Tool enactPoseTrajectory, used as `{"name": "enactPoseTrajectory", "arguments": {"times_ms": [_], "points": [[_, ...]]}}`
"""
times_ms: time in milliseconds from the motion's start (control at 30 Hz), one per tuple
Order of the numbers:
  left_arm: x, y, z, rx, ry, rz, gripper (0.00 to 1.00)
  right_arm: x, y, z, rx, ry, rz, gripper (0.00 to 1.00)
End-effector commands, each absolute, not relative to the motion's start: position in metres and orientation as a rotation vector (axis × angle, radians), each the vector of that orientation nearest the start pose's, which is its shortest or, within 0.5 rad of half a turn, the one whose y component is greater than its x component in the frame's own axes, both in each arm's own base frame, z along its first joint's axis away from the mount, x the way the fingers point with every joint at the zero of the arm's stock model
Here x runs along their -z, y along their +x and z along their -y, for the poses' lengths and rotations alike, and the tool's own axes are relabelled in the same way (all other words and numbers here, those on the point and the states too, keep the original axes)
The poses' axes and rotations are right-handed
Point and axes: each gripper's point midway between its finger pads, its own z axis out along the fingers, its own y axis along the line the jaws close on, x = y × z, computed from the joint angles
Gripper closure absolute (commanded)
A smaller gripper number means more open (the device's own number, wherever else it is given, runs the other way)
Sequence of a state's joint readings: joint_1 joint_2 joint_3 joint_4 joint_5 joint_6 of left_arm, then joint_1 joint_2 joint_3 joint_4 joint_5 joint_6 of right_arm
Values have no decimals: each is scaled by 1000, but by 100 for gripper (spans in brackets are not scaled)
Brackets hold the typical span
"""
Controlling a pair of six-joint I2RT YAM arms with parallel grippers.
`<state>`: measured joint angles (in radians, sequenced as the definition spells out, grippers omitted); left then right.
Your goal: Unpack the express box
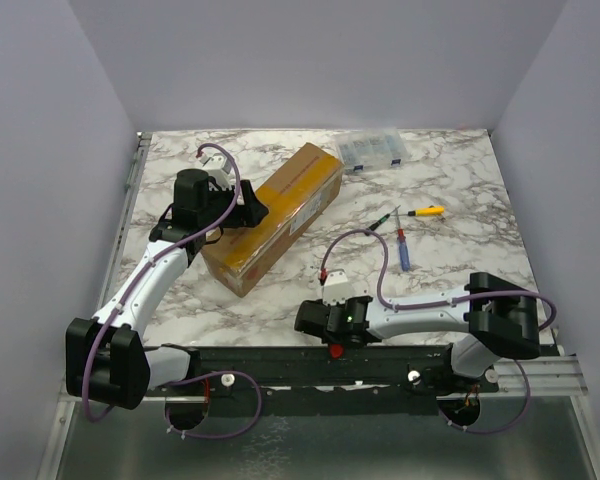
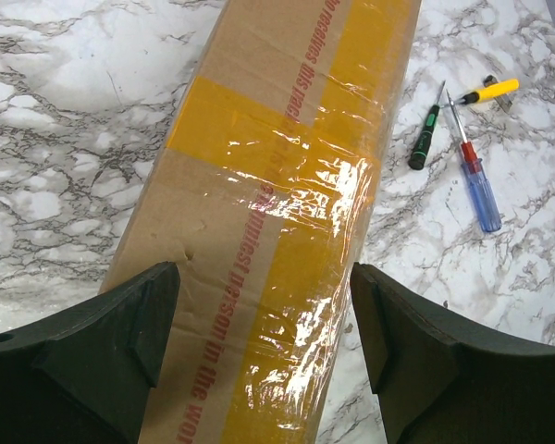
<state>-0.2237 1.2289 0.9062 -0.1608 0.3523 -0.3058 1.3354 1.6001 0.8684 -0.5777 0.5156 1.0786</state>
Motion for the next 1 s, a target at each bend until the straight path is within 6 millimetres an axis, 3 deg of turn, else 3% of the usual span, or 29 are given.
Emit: {"name": "enactPoseTrajectory", "arguments": {"times_ms": [0,167,300,433,567,700,967], "points": [[-198,350,150,665,124,-2084,18,-34,141,-265,-23,-293,-2449,100],[-201,354,141,618,89,-2074,18,-51,146,-280,-207,-449,-2361,100],[-200,363,114,558,-39,-2070,19,-69,151,-290,-318,-557,-2266,100],[-206,364,98,530,-112,-2046,19,-101,149,-304,-489,-616,-2147,100],[-238,350,132,788,-71,-1993,21,-144,151,-310,-619,-603,-2004,100],[-274,324,163,1044,-101,-1962,21,-174,169,-302,-545,-506,-1959,100],[-296,266,201,1317,-191,-1815,21,-221,191,-313,-517,-401,-1879,100]]}}
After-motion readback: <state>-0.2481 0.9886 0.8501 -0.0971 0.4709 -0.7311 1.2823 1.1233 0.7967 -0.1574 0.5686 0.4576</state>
